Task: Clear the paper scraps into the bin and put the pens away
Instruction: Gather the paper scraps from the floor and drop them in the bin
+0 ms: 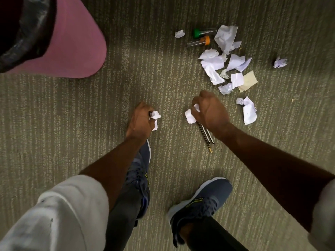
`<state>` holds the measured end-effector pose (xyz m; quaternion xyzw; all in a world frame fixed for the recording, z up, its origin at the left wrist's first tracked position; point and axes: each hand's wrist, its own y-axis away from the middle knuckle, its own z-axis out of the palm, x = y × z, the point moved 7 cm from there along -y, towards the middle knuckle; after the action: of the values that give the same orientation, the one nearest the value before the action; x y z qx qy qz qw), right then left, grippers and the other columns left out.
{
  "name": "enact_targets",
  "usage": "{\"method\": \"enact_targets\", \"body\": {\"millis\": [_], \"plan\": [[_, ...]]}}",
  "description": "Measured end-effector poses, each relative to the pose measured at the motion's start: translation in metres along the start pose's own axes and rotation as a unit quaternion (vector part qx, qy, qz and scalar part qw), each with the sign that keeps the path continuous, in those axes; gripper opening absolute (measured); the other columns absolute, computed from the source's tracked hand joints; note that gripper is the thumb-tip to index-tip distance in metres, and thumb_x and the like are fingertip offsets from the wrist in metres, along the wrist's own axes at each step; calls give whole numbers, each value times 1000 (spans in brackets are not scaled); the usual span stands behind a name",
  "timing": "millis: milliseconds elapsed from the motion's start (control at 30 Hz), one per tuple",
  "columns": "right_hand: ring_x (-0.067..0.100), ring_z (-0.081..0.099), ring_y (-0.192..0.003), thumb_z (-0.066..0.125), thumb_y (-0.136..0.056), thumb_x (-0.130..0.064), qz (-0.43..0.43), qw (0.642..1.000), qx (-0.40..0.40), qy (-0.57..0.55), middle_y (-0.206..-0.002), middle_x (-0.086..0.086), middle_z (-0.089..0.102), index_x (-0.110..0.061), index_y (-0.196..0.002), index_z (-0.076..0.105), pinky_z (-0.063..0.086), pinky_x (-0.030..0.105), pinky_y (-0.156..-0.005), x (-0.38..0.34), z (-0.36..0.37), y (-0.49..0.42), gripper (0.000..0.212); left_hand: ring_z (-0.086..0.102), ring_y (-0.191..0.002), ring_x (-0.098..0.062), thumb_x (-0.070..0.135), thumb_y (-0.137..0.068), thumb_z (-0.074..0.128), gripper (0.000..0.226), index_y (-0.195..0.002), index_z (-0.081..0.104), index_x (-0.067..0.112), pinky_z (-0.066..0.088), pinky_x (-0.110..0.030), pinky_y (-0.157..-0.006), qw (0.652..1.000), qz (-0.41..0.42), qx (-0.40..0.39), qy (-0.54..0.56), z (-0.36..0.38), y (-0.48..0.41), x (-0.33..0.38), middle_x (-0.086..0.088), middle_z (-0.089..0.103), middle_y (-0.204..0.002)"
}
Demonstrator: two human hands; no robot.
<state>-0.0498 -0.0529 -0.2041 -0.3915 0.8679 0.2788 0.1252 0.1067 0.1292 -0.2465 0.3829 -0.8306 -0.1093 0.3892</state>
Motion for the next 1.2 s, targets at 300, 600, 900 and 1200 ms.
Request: {"method": "enact_targets", "body": {"millis": [300, 600, 900, 1200], "plan": [[23, 57, -107, 44, -100, -20, -115, 977, -105, 148, -129, 11, 51, -10, -129, 51, 49, 32, -78, -18, 55, 15, 32, 54, -80, -13, -5, -81, 68, 17, -91, 68, 8, 35, -16, -71, 1000, 5, -13, 13, 0, 0, 5, -2, 55, -99], [22, 56, -102, 71, -89, -18, -38, 998, -15, 52, -115, 5, 61, -11, -112, 67, 53, 32, -80, -27, 16, 5, 25, 62, -83, -21, 4, -83, 74, 11, -91, 68, 7, 51, -35, -72, 999, 4, -5, 33, -12, 1, 29, -11, 63, -99], [12, 55, -79, 78, -83, -17, 22, 979, 133, -154, -92, 7, 63, -9, -90, 71, 30, 15, -69, -122, -121, -17, 13, 65, -79, -17, 9, -81, 79, 18, -95, 70, 2, 57, -31, -74, 980, -31, 102, 169, -143, 18, 117, -14, 70, -98], [9, 62, -77, 82, -79, -30, 96, 885, 166, -424, -80, 6, 73, -10, -79, 75, 46, 18, -70, -274, -226, -75, 21, 68, -81, 8, 10, -81, 77, 24, -103, 74, 18, 52, -10, -78, 942, -36, 264, 206, -371, 40, 138, 4, 75, -99]]}}
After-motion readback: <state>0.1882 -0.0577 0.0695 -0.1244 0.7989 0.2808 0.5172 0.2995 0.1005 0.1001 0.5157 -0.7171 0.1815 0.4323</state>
